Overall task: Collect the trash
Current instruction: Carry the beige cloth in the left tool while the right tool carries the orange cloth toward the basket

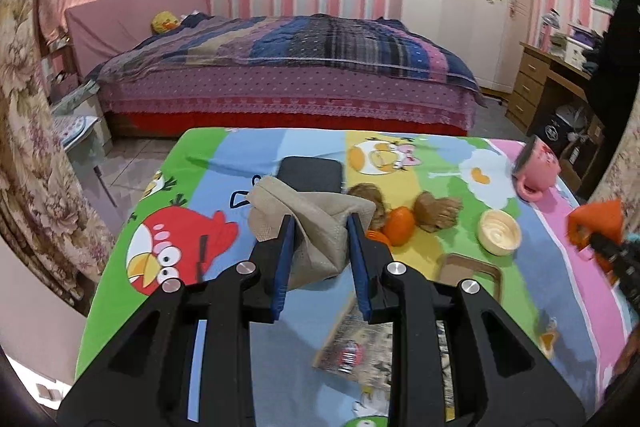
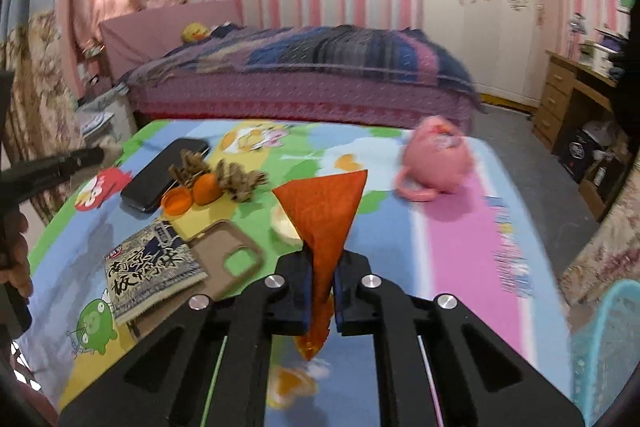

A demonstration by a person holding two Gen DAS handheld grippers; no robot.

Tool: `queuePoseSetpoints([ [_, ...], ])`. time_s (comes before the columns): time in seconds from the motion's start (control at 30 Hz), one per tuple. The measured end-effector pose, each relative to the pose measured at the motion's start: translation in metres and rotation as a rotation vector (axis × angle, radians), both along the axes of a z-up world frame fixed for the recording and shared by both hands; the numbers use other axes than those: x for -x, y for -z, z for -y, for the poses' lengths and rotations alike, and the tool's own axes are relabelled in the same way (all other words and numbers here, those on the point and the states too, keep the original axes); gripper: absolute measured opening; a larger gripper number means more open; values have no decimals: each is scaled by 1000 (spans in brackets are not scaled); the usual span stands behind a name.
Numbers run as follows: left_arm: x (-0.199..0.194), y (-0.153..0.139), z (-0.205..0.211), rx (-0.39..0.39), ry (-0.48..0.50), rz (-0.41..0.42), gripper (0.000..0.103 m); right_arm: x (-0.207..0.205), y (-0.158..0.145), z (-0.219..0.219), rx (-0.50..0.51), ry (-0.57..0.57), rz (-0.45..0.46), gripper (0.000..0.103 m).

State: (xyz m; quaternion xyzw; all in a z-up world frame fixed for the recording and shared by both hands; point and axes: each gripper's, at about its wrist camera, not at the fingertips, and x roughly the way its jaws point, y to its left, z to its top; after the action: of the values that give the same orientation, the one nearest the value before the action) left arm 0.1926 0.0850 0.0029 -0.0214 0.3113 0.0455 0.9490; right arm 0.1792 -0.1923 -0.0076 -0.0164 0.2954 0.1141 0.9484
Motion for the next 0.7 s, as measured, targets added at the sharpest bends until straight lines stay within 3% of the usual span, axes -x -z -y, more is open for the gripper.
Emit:
queuePoseSetpoints([
  [0.37, 19, -5, 64, -42, 138, 27, 26, 69, -32, 119, -36, 249, 91, 8],
  [0.7, 38, -23, 149, 18, 310, 84, 25, 93, -29, 206, -17, 408, 122, 8],
])
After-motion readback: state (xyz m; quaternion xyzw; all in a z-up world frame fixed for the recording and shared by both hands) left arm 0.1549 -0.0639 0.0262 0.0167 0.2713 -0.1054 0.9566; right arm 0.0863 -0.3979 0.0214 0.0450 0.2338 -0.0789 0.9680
